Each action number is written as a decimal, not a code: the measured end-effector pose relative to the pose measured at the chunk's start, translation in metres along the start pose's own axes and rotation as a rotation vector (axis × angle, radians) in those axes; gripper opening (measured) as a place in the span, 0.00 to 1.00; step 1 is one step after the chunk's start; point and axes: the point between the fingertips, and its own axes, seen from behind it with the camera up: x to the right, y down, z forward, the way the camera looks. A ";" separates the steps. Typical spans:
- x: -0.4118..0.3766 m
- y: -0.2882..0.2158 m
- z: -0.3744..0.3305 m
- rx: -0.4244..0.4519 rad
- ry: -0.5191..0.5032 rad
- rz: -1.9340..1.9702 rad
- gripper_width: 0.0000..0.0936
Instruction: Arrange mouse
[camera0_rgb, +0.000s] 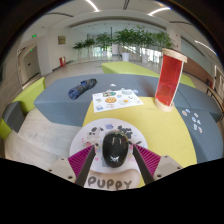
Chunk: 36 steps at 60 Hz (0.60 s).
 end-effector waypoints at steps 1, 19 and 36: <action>0.000 -0.001 -0.006 0.000 -0.002 -0.004 0.88; -0.003 0.013 -0.132 0.101 -0.017 -0.067 0.90; 0.028 0.027 -0.162 0.141 0.000 -0.025 0.90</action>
